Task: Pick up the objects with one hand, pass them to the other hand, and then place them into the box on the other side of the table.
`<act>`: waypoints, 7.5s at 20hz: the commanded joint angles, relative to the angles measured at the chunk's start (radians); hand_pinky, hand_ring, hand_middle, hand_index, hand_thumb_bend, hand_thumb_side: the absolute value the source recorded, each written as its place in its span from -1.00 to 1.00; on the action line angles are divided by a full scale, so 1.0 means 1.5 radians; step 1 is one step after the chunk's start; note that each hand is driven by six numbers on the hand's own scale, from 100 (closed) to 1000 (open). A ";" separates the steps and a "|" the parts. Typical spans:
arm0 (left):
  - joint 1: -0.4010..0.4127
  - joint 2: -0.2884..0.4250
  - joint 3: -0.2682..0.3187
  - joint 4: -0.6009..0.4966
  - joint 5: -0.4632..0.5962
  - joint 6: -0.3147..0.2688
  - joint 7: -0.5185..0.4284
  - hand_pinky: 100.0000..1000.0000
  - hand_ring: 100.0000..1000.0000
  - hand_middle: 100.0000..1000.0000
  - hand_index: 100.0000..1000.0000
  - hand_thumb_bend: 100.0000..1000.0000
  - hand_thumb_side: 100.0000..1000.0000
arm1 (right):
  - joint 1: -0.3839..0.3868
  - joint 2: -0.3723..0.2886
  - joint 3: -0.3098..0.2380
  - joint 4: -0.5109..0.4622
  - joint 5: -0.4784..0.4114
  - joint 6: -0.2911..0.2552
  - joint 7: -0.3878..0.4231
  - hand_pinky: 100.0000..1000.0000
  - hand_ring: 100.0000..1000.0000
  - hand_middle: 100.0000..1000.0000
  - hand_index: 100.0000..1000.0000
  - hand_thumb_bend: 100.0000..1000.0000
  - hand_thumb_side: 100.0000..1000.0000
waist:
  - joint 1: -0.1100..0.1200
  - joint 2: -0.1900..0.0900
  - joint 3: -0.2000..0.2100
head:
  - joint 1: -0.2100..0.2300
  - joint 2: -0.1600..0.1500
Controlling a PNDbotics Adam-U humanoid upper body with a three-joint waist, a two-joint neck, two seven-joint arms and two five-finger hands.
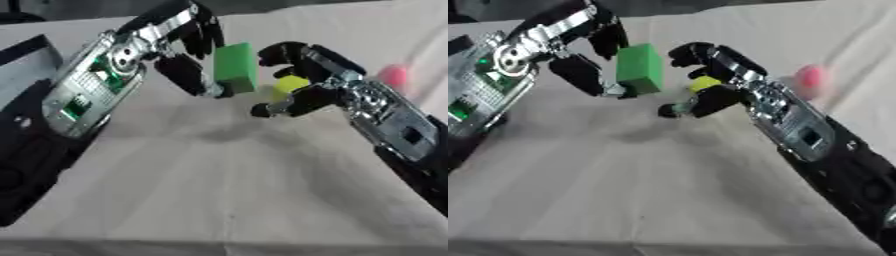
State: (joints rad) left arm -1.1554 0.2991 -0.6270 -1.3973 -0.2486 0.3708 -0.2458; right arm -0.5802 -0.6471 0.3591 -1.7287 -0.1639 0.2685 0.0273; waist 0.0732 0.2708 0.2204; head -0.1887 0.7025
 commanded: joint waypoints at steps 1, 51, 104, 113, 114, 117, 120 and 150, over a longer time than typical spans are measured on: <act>-0.006 0.031 0.011 -0.017 0.000 0.002 -0.006 0.13 -0.15 -0.31 -0.60 0.13 -1.00 | -0.007 -0.014 -0.009 -0.005 -0.001 0.008 -0.010 0.60 0.73 0.41 0.58 0.35 -0.97 | 0.007 -0.028 0.002 | 0.001 0.004; 0.179 0.326 0.232 0.151 -0.007 0.015 0.155 0.24 -0.03 -0.15 -0.25 0.26 -1.00 | 0.007 -0.029 -0.021 -0.084 -0.007 0.015 -0.019 0.59 0.71 0.38 0.52 0.38 -0.94 | -0.013 -0.016 0.002 | 0.111 -0.035; 0.164 0.278 0.258 0.102 0.056 -0.084 0.258 0.50 0.39 0.52 0.44 0.60 -0.06 | -0.053 -0.127 -0.063 0.017 0.265 0.227 0.277 0.63 0.75 0.56 0.65 0.35 -0.69 | -0.012 -0.018 0.010 | -0.034 -0.018; 0.159 0.268 0.259 0.095 0.060 -0.077 0.261 0.50 0.39 0.51 0.42 0.61 -0.07 | -0.061 -0.112 -0.052 0.057 0.291 0.255 0.259 0.62 0.73 0.55 0.64 0.36 -0.69 | -0.015 -0.011 0.018 | -0.048 -0.020; 0.159 0.268 0.258 0.095 0.061 -0.077 0.262 0.50 0.39 0.51 0.42 0.61 -0.07 | -0.061 -0.110 -0.051 0.061 0.296 0.258 0.257 0.61 0.73 0.55 0.64 0.35 -0.69 | -0.015 -0.010 0.018 | -0.049 -0.020; 0.158 0.266 0.258 0.095 0.061 -0.075 0.262 0.50 0.39 0.51 0.42 0.61 -0.07 | -0.062 -0.105 -0.047 0.072 0.308 0.267 0.254 0.61 0.72 0.55 0.64 0.35 -0.69 | -0.015 -0.008 0.020 | -0.049 -0.021; 0.158 0.265 0.258 0.094 0.060 -0.074 0.264 0.50 0.39 0.50 0.42 0.61 -0.07 | -0.065 -0.099 -0.045 0.079 0.308 0.271 0.257 0.60 0.72 0.54 0.63 0.36 -0.68 | -0.015 -0.006 0.021 | -0.049 -0.020; 0.159 0.258 0.260 0.097 0.064 -0.061 0.277 0.48 0.37 0.48 0.39 0.62 -0.10 | -0.069 -0.074 -0.029 0.123 0.312 0.301 0.255 0.54 0.67 0.36 0.52 0.25 -0.69 | -0.017 0.012 0.032 | -0.055 -0.028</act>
State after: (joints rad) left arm -0.8964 0.6651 -0.2525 -1.2360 -0.1590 0.2775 0.1656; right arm -0.6701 -0.7441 0.3170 -1.5415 0.2987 0.7113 0.4067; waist 0.0594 0.2906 0.2666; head -0.2683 0.6738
